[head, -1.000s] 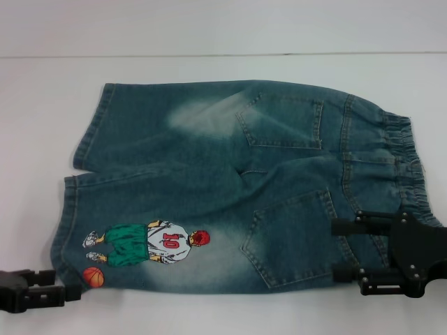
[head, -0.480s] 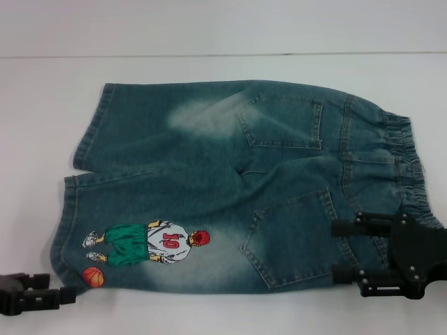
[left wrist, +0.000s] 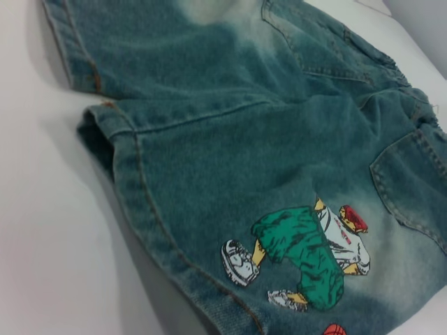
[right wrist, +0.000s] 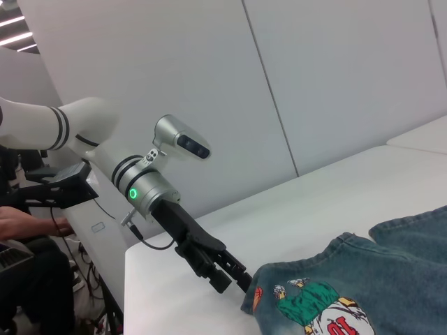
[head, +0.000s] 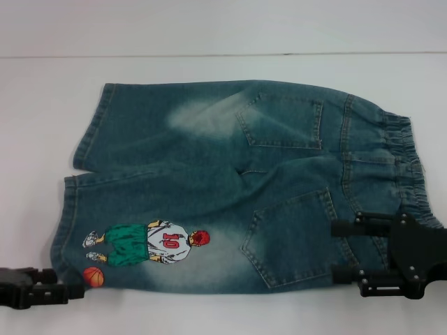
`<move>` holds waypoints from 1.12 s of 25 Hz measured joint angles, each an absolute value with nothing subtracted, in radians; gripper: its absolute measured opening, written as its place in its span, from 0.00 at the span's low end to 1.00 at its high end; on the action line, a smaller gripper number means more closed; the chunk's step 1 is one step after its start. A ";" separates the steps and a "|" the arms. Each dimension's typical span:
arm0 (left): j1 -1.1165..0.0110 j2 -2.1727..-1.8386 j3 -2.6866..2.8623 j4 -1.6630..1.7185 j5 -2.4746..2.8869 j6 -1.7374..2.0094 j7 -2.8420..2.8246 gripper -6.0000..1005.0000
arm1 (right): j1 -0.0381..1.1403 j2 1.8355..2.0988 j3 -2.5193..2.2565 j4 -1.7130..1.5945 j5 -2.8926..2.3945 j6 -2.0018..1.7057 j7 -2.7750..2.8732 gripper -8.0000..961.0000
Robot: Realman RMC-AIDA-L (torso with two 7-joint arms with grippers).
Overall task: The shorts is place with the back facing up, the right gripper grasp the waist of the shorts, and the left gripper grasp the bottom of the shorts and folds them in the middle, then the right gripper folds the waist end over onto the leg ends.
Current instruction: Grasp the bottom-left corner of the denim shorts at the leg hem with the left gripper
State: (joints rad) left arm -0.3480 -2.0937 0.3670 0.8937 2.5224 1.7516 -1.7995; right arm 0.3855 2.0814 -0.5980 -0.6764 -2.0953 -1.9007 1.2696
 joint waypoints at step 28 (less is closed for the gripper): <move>-0.365 -2.111 0.360 0.892 2.517 1.694 -1.778 0.62 | 0.387 2.080 -0.582 -0.660 -2.094 -1.902 1.251 0.74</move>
State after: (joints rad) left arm -0.3655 -2.1107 0.3599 0.8923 2.5167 1.6945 -1.7783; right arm 0.3870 2.0799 -0.5815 -0.6596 -2.0938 -1.9021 1.2510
